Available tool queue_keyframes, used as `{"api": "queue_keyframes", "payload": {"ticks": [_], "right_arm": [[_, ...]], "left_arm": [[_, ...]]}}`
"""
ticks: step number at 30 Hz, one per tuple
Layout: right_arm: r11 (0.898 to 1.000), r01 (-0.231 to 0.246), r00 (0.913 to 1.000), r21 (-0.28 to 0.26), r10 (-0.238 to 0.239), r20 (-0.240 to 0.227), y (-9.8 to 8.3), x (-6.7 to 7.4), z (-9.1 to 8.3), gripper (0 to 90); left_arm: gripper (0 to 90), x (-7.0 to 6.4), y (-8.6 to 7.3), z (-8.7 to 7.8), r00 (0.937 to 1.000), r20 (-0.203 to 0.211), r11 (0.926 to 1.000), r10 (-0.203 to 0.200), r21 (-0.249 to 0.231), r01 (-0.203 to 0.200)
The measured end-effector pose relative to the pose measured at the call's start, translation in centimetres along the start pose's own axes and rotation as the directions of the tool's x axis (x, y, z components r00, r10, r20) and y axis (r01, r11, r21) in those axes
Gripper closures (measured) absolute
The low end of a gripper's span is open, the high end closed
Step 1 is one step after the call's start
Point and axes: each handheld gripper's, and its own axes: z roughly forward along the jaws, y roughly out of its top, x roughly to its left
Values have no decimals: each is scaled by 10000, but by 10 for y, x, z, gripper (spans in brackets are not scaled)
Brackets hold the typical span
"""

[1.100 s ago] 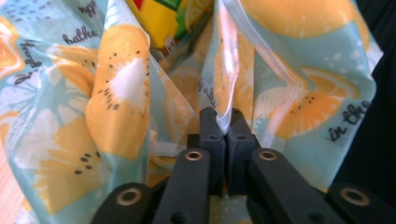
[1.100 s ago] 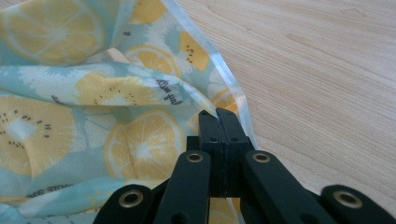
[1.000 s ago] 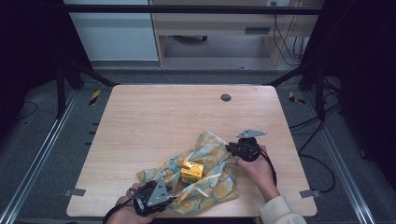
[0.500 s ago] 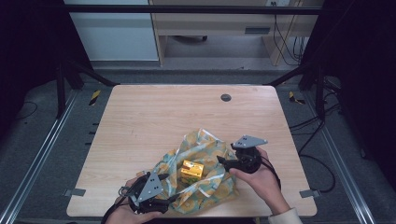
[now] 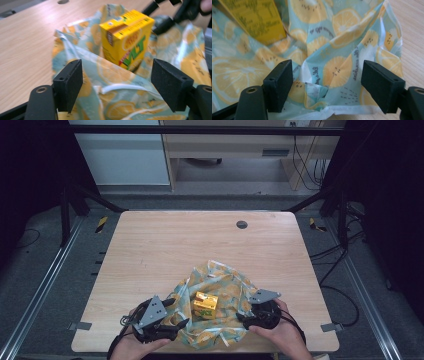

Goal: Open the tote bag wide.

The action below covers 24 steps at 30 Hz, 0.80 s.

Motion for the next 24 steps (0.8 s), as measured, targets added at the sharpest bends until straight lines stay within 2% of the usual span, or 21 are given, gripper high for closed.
{"api": "queue_keyframes", "payload": {"ticks": [2,3,4,7,15,20,24], "right_arm": [[9996,193,9997,214,-196,112,-2,3,1,256],[9992,277,9995,272,-281,132,-3,3,2,256],[9987,319,9993,393,-327,191,-5,4,3,254],[9990,261,9996,373,-265,105,-6,4,3,245],[9976,30,10000,-687,-26,67,5,-1,-11,172],[9902,-129,9999,-1388,143,89,12,-7,-22,135],[9827,-228,9995,-1836,264,172,18,-14,-32,118]], "left_arm": [[259,4,0,-1,9997,-218,9999,-105,-28,104],[259,8,-2,-1,9985,-539,9999,-50,120,56],[259,10,-3,-1,9977,-672,9998,1,202,12],[256,17,-8,0,9964,-819,9992,-229,304,254],[207,36,-12,-4,9873,-1460,9969,-626,373,687],[169,44,-13,-6,9808,-1737,9950,-890,287,954],[149,51,-15,-10,9728,-2040,9931,-1100,171,1159]]}}
